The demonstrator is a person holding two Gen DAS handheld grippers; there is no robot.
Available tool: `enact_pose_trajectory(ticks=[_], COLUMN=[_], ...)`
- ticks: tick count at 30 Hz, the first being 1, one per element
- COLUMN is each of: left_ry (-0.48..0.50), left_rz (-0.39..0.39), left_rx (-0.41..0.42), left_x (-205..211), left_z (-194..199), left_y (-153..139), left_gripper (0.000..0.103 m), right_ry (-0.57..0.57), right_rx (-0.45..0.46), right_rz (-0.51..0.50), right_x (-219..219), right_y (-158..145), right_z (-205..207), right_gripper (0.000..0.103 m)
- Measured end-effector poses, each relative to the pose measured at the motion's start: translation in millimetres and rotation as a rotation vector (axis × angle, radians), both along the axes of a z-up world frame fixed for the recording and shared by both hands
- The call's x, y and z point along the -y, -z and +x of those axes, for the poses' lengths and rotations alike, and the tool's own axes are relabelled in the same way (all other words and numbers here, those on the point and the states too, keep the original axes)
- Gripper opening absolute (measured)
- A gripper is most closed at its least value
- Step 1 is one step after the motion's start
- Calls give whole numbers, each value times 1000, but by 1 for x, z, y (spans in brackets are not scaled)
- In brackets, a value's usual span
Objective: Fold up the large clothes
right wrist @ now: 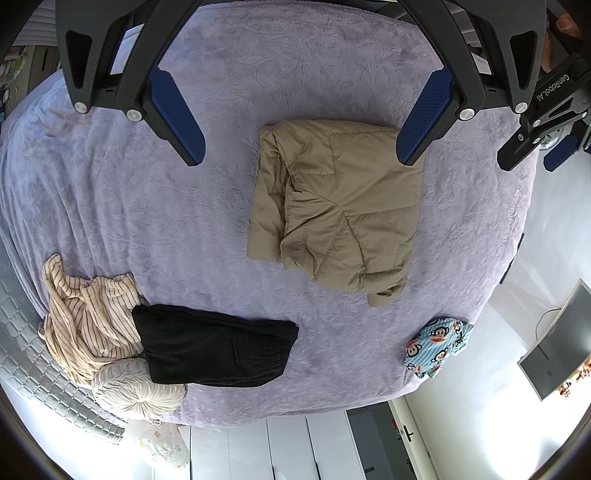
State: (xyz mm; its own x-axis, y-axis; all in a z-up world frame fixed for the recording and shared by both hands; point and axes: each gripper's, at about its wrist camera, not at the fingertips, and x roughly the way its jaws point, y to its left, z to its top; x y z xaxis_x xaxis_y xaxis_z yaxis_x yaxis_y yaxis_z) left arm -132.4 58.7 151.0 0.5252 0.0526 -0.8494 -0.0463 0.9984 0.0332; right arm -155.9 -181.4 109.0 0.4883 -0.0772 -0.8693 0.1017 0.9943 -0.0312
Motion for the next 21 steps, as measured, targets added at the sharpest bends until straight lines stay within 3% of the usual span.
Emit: enact_pose_trajectory(ticks=[21], left_ry=[-3], left_rz=[-2], left_rx=[-1], left_x=[-5], left_z=[1], left_y=[-2], left_gripper=[103], right_ry=[-1], right_rx=[0], right_rz=[1], right_x=[0], right_y=[-1], right_z=[0], right_gripper=[103])
